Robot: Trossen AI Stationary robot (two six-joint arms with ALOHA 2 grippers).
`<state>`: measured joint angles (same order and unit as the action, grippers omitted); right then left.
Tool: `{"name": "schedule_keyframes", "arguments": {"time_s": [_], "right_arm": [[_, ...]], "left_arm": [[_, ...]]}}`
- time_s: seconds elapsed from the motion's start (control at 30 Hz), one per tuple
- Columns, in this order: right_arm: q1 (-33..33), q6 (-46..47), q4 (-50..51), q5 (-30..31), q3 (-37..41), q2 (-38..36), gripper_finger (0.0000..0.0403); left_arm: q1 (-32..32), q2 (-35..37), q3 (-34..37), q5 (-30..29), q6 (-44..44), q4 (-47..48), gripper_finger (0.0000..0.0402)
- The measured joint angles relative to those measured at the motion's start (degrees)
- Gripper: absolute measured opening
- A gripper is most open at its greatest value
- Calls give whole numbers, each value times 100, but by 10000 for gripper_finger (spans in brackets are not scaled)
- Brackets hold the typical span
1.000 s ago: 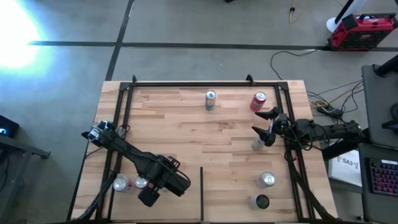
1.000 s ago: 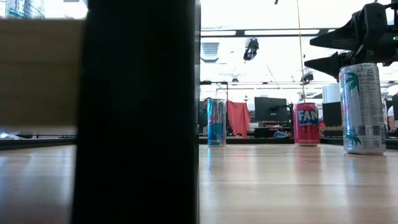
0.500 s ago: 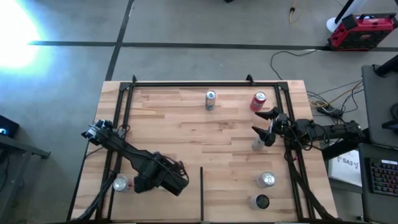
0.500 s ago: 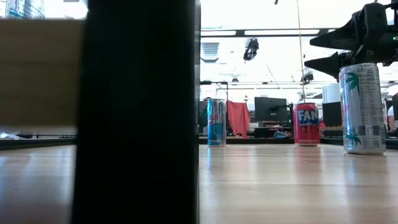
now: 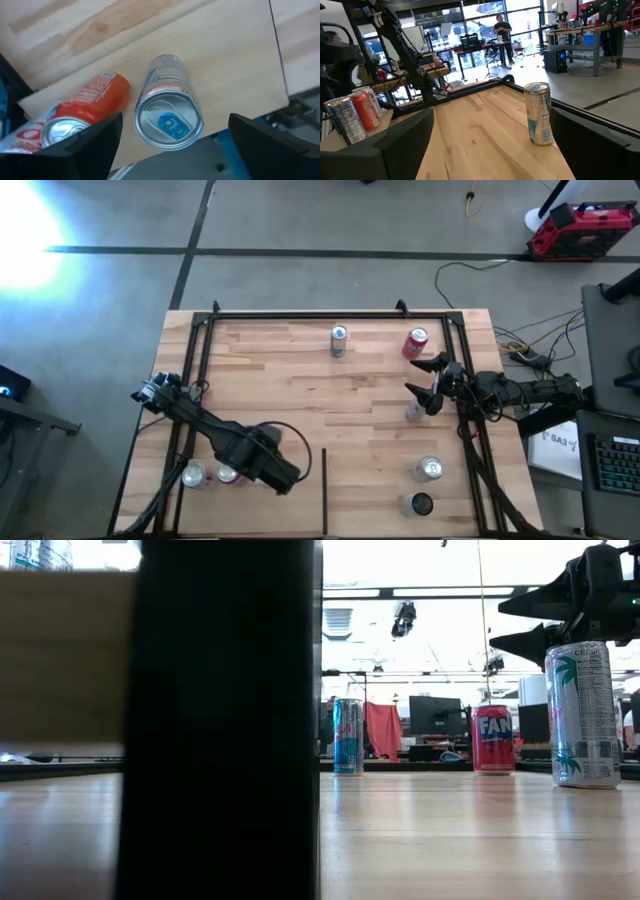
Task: Place canned beverage on shelf
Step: Put the bottom blue soda can on the shelf
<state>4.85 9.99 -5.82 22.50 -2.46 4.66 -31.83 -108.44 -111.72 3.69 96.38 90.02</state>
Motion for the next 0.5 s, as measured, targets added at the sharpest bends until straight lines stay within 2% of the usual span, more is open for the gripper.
{"name": "schedule_keyframes", "arguments": {"time_s": [0.43,0.5], "right_arm": [[0,3,0,0,0,0,382],[2,-4,0,0,1,-1,382]], "left_arm": [[0,-2,0,-24,-1246,0,348],[-2,-4,2,-182,-1458,0,348]]}}
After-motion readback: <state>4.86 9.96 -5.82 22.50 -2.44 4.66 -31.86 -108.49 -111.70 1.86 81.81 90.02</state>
